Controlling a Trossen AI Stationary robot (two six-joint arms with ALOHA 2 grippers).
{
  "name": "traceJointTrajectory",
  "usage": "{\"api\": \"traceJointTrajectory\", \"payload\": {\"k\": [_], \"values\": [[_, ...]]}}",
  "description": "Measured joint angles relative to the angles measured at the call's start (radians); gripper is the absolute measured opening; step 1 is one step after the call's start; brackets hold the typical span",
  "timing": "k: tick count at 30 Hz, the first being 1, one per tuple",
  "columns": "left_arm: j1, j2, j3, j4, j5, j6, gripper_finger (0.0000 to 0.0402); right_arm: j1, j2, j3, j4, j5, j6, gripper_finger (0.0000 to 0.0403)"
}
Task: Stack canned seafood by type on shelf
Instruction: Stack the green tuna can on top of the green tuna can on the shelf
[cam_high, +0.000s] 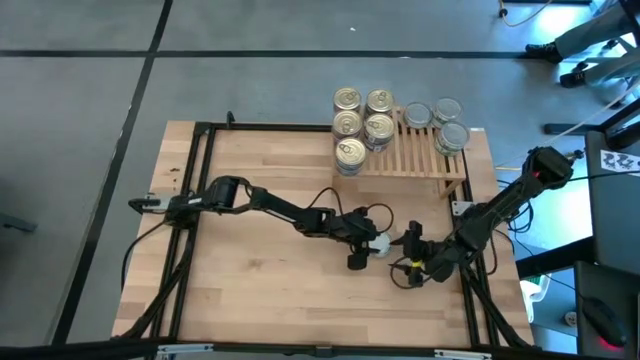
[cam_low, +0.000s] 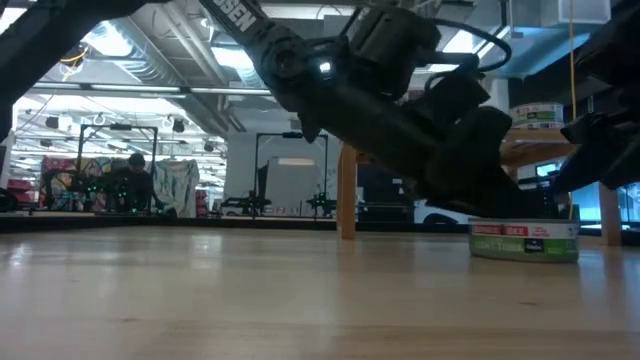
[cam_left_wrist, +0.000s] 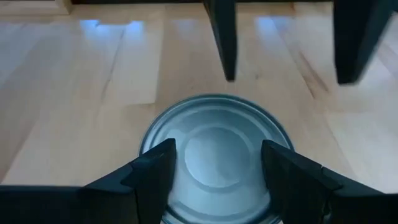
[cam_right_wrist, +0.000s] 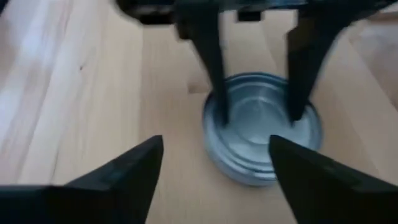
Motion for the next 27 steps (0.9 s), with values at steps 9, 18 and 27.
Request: {"api": "traceJointTrajectory", "payload": {"k": [9,18,27], "values": [[0.031,0.072,0.007,0.057,0.067,-0.075,0.0237,0.000,0.166,0.005,0.137,-0.011,-0.244,0.0338],[0.075,0.119,0.009,0.150,0.214,-0.244,0.0237,0.000,0.215,0.040,0.075,0.073,-0.539,0.0316],[0.081,0.120,0.009,0.162,0.232,-0.289,0.0237,0.000,0.216,0.066,-0.025,0.086,-0.645,0.0298]]}}
